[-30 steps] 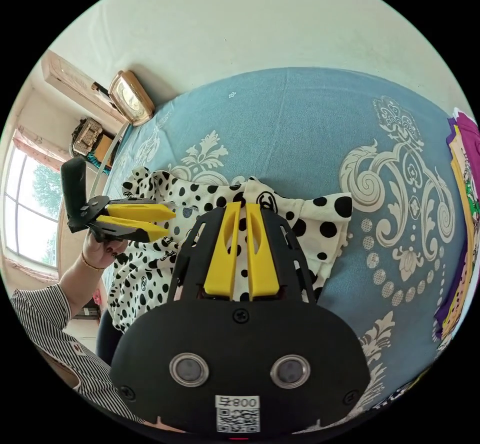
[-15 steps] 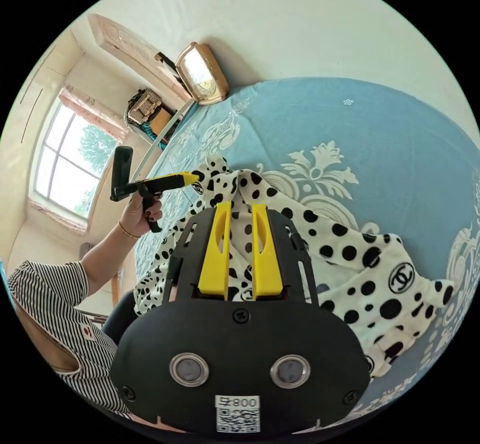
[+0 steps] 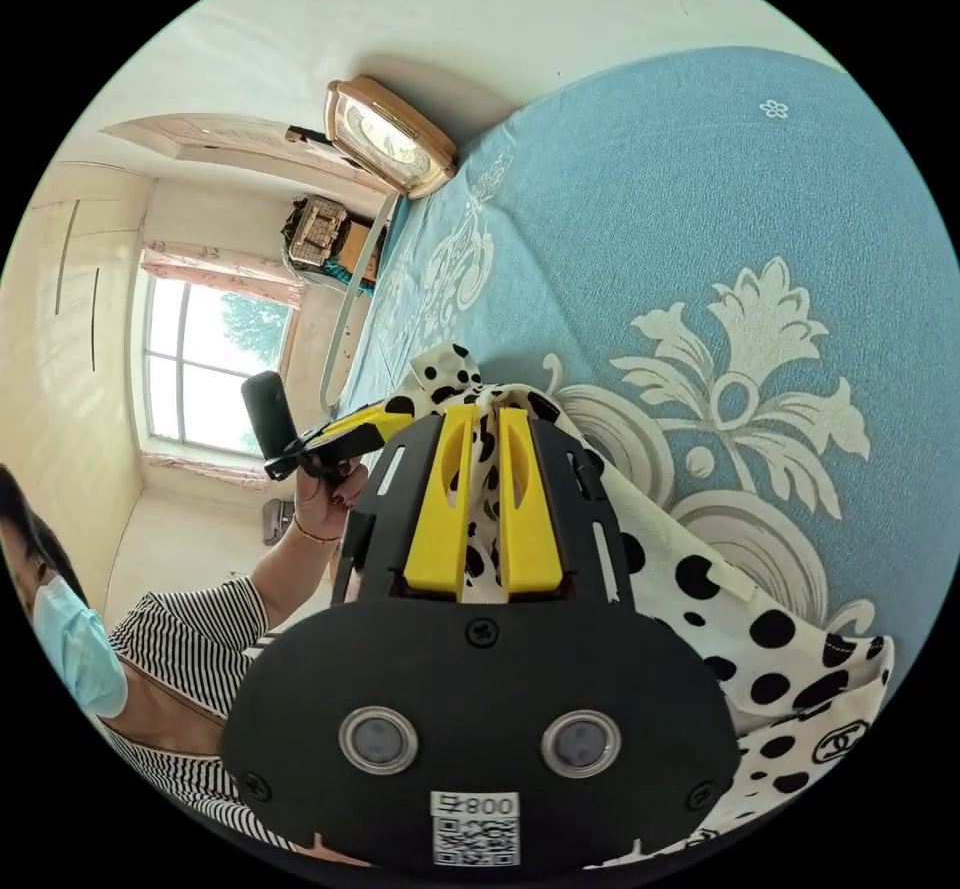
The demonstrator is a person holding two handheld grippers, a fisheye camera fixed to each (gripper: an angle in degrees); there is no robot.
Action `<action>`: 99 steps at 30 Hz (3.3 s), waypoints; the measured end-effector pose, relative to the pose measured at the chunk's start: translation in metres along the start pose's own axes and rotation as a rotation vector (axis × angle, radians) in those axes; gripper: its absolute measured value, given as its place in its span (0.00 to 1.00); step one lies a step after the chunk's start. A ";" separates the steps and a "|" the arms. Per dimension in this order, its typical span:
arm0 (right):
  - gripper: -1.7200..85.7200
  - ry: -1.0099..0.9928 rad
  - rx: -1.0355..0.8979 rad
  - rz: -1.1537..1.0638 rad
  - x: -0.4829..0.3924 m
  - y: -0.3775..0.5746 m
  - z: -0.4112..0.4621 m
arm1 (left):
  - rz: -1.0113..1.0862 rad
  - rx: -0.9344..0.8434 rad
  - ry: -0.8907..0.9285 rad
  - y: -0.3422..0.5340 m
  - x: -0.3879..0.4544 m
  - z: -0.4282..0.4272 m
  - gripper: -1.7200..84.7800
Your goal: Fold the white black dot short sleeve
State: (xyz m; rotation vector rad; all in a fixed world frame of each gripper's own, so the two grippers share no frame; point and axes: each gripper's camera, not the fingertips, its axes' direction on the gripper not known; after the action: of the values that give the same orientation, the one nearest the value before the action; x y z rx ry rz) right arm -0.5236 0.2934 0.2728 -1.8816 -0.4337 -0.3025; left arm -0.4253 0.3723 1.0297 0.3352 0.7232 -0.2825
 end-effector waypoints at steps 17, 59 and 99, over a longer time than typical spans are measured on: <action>0.03 0.031 0.054 -0.147 -0.010 -0.012 -0.026 | -0.088 0.129 0.014 -0.006 -0.021 -0.036 0.04; 0.10 0.418 0.495 0.144 0.052 0.265 -0.304 | 0.302 -0.122 0.179 -0.035 0.255 0.129 0.05; 0.10 0.555 0.220 -0.204 -0.092 0.315 -0.236 | 0.796 -0.484 -0.146 -0.017 0.451 0.284 0.08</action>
State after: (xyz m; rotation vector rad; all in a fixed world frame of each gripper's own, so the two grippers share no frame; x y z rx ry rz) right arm -0.4682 -0.0391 0.0496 -1.4620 -0.2630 -0.8522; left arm 0.0609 0.1841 0.9163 0.1170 0.4465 0.6110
